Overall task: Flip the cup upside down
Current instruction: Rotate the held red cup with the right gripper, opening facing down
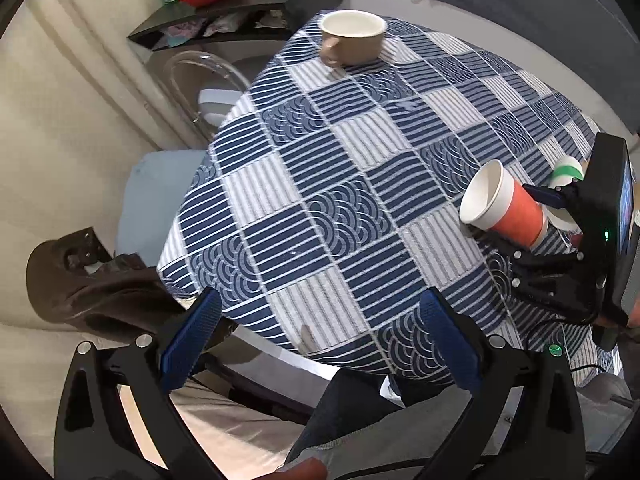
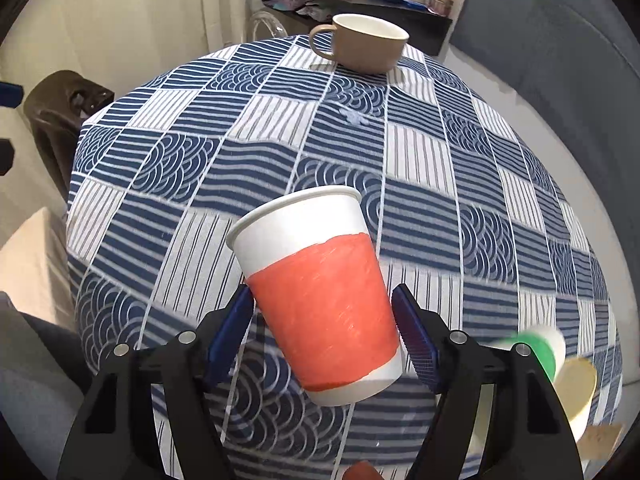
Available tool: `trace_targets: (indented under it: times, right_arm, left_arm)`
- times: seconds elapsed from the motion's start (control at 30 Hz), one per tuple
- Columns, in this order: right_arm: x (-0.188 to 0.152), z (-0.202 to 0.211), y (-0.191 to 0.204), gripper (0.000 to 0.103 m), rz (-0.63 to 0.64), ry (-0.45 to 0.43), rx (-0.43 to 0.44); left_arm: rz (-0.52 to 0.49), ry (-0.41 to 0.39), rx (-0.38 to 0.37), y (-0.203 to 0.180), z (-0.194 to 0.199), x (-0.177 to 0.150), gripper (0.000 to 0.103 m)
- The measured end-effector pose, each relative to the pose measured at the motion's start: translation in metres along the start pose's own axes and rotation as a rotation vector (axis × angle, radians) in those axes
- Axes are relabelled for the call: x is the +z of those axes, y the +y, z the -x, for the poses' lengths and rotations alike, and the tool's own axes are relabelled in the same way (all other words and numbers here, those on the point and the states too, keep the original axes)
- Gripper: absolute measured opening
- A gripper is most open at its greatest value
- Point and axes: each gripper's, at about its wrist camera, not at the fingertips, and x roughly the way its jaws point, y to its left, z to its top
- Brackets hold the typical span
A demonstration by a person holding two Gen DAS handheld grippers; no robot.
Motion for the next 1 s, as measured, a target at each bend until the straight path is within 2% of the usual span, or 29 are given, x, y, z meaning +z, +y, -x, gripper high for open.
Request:
trace_targets:
  times: [0.17,0.33,0.43,0.53,0.6,0.63,0.67,0.77,0.87,1.0]
  right_arm:
    - [-0.032,0.015,0.001,0.067,-0.062,0.023,-0.011]
    - [-0.067,0.026,0.0,0.062,-0.111,0.065,-0.032]
    - [-0.079,0.033,-0.001,0.062,-0.125,0.058,-0.027]
    - [-0.085,0.043,-0.004,0.066,-0.126,0.045,-0.034]
    - [-0.086,0.05,-0.006,0.079,-0.132,0.033,-0.037]
    - [-0.087,0.055,-0.008,0.081,-0.137,0.02,-0.041]
    - [-0.088,0.062,-0.01,0.085,-0.145,0.008,-0.044]
    - [-0.094,0.079,-0.018,0.085,-0.176,-0.015,-0.069]
    - [-0.104,0.094,-0.032,0.087,-0.242,-0.028,-0.092]
    - [-0.121,0.112,-0.054,0.089,-0.374,-0.023,-0.121]
  left_arm:
    - [-0.077,0.012,-0.034,-0.024,-0.002,0.001,0.097]
    - [-0.17,0.025,-0.061,-0.052,-0.002,-0.006,0.097]
    - [-0.205,0.029,-0.067,-0.064,0.0,-0.011,0.097]
    - [-0.216,0.028,-0.076,-0.071,0.003,-0.012,0.097]
    - [-0.226,0.026,-0.096,-0.076,0.004,-0.012,0.097]
    - [-0.244,0.023,-0.113,-0.081,0.004,-0.012,0.097]
    - [-0.279,0.013,-0.117,-0.088,0.004,-0.011,0.097]
    - [-0.399,-0.058,-0.081,-0.112,0.009,-0.01,0.097]
    - [-0.544,-0.069,-0.117,-0.137,0.008,-0.007,0.097]
    - [-0.751,-0.076,-0.119,-0.169,-0.002,0.001,0.097]
